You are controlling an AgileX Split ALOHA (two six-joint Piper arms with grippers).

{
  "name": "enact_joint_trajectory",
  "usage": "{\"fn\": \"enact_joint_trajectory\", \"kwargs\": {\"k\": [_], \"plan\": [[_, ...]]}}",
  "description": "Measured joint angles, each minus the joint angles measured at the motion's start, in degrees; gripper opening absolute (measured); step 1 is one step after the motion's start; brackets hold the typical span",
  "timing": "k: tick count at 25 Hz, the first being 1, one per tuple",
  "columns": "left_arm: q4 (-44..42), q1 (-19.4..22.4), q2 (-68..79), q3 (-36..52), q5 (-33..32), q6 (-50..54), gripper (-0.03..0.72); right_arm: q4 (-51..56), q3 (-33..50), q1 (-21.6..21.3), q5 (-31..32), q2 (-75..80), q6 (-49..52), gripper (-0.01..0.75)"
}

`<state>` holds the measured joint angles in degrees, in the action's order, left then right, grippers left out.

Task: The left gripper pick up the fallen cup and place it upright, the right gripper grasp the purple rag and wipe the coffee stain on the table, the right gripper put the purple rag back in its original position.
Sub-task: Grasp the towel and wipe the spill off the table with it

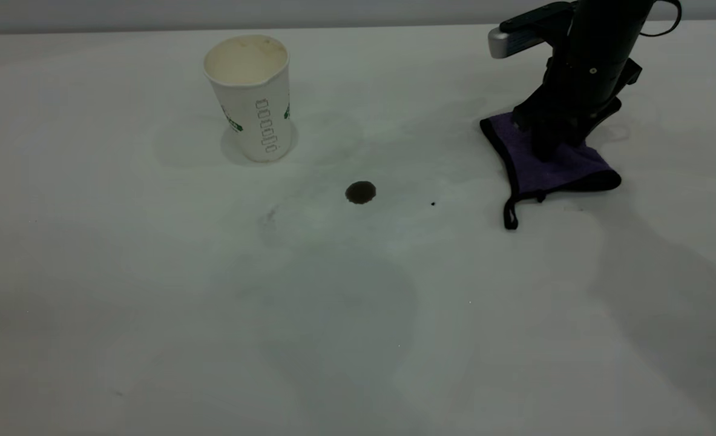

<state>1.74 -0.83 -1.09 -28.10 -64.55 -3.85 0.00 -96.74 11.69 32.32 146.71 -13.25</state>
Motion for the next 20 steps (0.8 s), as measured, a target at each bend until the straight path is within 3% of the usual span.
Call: {"fn": "enact_joint_trajectory", "kwargs": {"k": [2, 7, 12, 20], "plan": [[0.0, 0.0, 0.0, 0.0, 0.0, 0.0, 0.287, 1.7, -0.2, 0.0, 0.2, 0.4, 0.0, 0.323], [0.0, 0.0, 0.0, 0.0, 0.0, 0.0, 0.287, 7.1, -1.0, -0.2, 0.9, 0.5, -3.7, 0.069], [0.0, 0.0, 0.0, 0.0, 0.0, 0.0, 0.287, 13.5, -6.0, 2.4, 7.3, 0.4, -7.6, 0.051], [0.0, 0.0, 0.0, 0.0, 0.0, 0.0, 0.287, 15.1, -16.7, 14.2, 16.8, -1.2, -5.0, 0.051]]}}
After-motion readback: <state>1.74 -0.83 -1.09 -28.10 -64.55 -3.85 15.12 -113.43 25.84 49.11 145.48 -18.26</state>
